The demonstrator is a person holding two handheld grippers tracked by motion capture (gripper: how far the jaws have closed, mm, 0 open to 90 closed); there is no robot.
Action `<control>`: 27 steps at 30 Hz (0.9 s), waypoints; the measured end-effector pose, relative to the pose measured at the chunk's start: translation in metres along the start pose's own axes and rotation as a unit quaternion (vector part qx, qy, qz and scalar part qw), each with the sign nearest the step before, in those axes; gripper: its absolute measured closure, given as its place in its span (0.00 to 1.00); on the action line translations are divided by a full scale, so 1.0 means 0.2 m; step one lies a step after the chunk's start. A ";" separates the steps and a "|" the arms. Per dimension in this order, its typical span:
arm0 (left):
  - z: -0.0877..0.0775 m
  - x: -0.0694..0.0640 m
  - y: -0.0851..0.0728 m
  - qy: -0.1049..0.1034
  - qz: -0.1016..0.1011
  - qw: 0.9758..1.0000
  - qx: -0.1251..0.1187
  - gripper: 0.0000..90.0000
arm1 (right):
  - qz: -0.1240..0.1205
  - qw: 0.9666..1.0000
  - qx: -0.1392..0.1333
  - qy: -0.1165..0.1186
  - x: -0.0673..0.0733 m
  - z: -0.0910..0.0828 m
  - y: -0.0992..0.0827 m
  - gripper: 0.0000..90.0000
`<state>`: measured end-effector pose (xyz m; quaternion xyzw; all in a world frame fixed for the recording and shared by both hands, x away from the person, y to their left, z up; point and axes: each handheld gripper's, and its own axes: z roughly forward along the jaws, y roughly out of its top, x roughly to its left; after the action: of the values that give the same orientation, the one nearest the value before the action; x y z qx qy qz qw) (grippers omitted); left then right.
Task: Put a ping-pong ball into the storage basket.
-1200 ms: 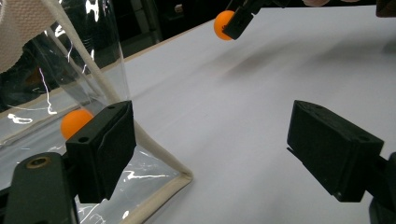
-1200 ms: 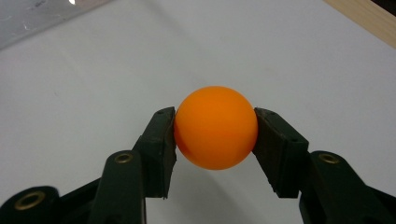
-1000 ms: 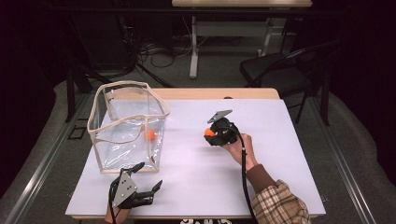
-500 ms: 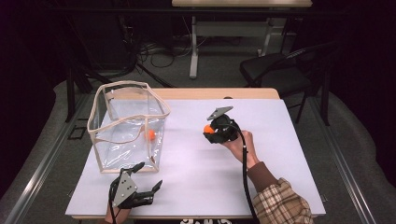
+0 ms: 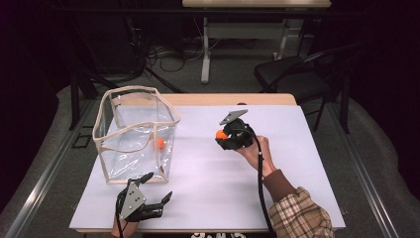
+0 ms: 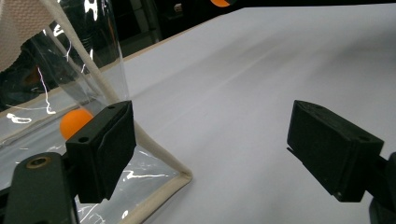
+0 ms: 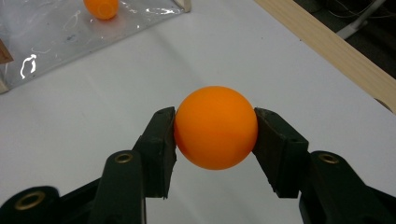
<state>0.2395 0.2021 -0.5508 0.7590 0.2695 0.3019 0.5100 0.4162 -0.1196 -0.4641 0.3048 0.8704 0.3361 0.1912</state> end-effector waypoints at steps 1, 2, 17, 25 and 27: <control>0.00 0.00 0.00 0.000 0.000 1.000 0.000 0.17 | 0.001 1.000 0.001 0.000 0.00 -0.01 0.00 0.56; 0.00 0.00 0.00 0.000 -0.001 1.000 0.000 0.17 | 0.000 1.000 -0.001 0.000 0.00 -0.01 0.01 0.56; 0.00 0.00 0.00 0.000 -0.001 1.000 -0.001 0.17 | -0.002 1.000 -0.007 -0.004 -0.01 -0.05 0.05 0.56; 0.00 0.00 0.00 0.001 -0.001 1.000 -0.001 0.17 | -0.002 1.000 -0.012 -0.006 -0.02 -0.07 0.06 0.56; 0.00 0.00 0.00 0.001 -0.001 1.000 -0.001 0.17 | -0.002 1.000 -0.014 -0.007 -0.02 -0.07 0.07 0.56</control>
<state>0.2393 0.2020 -0.5507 0.7581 0.2699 0.3024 0.5108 0.4168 -0.1210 -0.4437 0.3025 0.8648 0.3460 0.2022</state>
